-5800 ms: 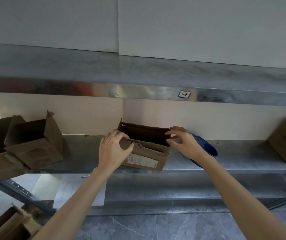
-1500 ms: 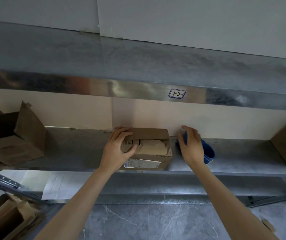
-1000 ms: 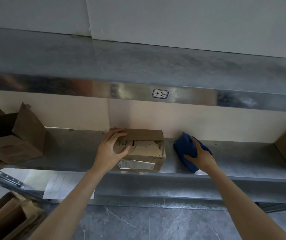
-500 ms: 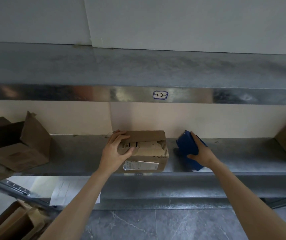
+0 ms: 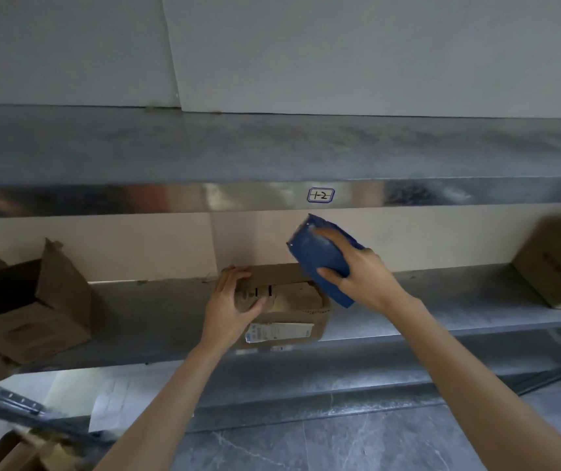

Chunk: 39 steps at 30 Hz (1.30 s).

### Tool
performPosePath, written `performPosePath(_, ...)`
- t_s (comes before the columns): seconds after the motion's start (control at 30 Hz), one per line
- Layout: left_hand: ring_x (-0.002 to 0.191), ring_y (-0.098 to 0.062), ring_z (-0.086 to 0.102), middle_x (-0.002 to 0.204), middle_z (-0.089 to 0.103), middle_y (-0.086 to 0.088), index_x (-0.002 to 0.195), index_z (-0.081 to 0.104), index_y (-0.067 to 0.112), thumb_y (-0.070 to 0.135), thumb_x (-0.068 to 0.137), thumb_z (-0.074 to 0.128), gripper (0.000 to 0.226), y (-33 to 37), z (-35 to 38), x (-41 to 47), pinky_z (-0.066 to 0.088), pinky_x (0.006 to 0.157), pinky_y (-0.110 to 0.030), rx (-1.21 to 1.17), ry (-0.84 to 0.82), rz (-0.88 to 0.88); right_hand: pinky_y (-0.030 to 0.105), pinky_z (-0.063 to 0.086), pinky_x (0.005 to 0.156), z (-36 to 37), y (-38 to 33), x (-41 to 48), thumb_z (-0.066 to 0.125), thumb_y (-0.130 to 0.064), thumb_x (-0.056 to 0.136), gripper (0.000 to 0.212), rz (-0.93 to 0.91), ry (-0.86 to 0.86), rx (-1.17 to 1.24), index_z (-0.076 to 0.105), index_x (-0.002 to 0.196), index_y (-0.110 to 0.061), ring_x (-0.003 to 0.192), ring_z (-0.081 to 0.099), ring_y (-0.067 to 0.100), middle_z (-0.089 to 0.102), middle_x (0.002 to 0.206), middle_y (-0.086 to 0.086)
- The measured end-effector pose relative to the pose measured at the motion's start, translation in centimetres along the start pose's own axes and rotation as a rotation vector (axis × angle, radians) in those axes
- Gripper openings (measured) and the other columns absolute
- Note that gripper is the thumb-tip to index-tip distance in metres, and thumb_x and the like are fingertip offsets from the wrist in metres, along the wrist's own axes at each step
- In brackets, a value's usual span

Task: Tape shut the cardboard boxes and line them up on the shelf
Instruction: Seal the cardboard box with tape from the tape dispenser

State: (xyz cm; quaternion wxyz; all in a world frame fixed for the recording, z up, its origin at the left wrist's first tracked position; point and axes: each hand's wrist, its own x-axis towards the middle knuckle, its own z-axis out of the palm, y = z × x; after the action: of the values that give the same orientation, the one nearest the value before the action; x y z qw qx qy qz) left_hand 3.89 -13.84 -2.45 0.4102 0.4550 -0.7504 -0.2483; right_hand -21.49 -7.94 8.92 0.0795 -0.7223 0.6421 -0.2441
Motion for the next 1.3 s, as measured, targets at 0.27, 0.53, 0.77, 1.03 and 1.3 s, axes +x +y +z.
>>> performPosePath(0.27,0.116,-0.011,0.051,0.118,0.052,0.003,0.113,0.052,0.020,0.029,0.071,0.084,0.053,1.0,-0.1,0.1,0.048,0.092,-0.027,-0.147,0.046,-0.093,0.030,0.038,0.044,4.2,-5.3,2.3,0.049,-0.031,0.096,0.057,-0.142,-0.148,-0.104,0.027,0.148,-0.041,0.046,0.044,0.010,0.043,0.056,-0.012)
performPosePath(0.53,0.117,0.000,0.046,0.125,0.045,0.003,0.125,0.041,0.022,0.009,0.071,0.075,0.065,0.4,-0.6,-0.1,0.038,0.098,-0.013,-0.268,0.003,-0.194,0.025,0.043,0.060,4.6,-4.7,3.6,0.058,-0.027,0.096,0.067,-0.121,-0.432,0.024,0.019,0.148,-0.045,0.070,0.057,0.017,0.065,0.092,0.007)
performPosePath(0.77,0.122,-0.010,0.048,0.129,0.048,0.002,0.128,0.043,0.016,0.002,0.078,0.074,0.060,0.5,-0.5,-0.5,0.041,0.103,-0.022,-0.285,0.007,-0.137,0.033,0.048,0.063,4.9,-5.0,4.1,0.059,-0.022,0.095,0.070,-0.075,-0.473,0.037,0.019,0.148,-0.043,0.070,0.056,0.021,0.060,0.086,0.007)
performPosePath(1.03,0.120,-0.010,0.050,0.128,0.051,0.001,0.124,0.050,0.013,0.004,0.077,0.077,0.054,0.8,-0.9,-0.5,0.042,0.102,-0.022,-0.234,0.029,-0.112,0.025,0.038,0.046,6.6,-4.8,2.6,0.052,-0.046,0.096,0.056,-0.110,-0.114,-0.123,0.029,0.147,-0.044,0.050,0.044,0.008,0.066,0.078,-0.001)
performPosePath(1.3,0.114,0.012,0.051,0.123,0.060,0.020,0.119,0.056,0.037,0.018,0.087,0.072,0.041,-0.1,-4.9,0.7,0.036,0.095,-0.008,-0.162,-0.144,-0.123,0.023,0.044,0.048,4.9,-4.9,2.0,0.058,-0.044,0.094,0.058,-0.211,-0.044,-0.117,0.032,0.146,-0.046,0.050,0.047,0.009,0.069,0.081,-0.002)
